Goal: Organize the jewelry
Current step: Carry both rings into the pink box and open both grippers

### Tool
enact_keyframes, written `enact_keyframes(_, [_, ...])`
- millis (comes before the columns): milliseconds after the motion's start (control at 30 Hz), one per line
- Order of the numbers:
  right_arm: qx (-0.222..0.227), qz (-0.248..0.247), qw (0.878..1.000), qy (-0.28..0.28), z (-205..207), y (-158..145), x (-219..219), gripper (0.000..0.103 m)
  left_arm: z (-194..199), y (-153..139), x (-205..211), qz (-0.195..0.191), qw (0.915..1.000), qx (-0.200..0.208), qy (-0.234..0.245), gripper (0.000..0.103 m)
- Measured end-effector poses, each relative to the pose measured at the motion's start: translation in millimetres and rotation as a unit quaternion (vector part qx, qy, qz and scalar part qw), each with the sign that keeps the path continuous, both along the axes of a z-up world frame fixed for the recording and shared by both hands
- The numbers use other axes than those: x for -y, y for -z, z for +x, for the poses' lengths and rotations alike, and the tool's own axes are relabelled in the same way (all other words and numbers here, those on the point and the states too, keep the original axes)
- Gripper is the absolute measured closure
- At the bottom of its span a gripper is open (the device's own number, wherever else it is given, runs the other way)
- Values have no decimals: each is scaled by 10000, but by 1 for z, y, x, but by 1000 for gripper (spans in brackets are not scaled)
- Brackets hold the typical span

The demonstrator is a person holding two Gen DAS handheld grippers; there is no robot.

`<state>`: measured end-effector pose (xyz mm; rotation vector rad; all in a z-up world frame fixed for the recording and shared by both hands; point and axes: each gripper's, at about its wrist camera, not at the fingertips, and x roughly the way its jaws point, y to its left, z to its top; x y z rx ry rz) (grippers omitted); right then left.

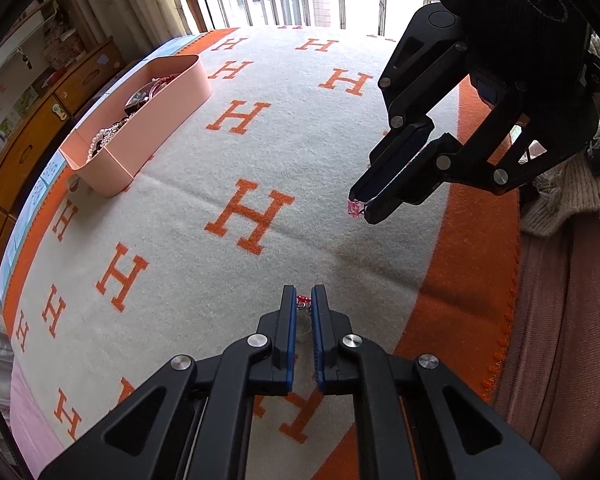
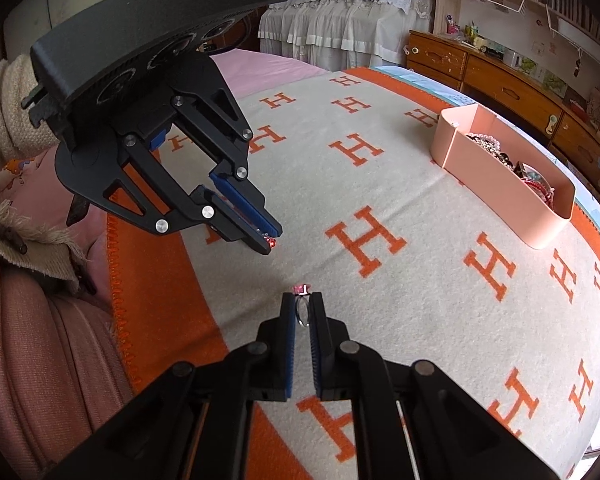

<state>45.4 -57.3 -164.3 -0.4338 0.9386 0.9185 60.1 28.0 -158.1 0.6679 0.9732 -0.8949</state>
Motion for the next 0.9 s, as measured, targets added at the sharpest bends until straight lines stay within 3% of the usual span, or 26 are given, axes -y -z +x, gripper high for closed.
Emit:
enact_keyframes(233, [124, 174, 9997, 152, 1, -12, 7, 96, 6, -21, -8, -207, 9994, 158, -248, 98])
enact_keyframes(500, [480, 558, 9929, 931, 43, -62, 28, 96, 46, -92, -14, -638, 9918, 803, -761, 98])
enact_keyframes(633, [608, 795, 9826, 1567, 88, -97, 42, 96, 83, -133, -15, -1038, 9817, 1071, -1184, 98])
enact_keyframes(733, [465, 1099, 9700, 2119, 129, -120, 55, 96, 114, -157, -14, -1260, 9729, 1244, -1487, 98])
enact_keyframes(900, [174, 1488, 9505, 2722, 191, -133, 62, 96, 164, -171, -8, -1529, 9603, 1318, -1927, 98])
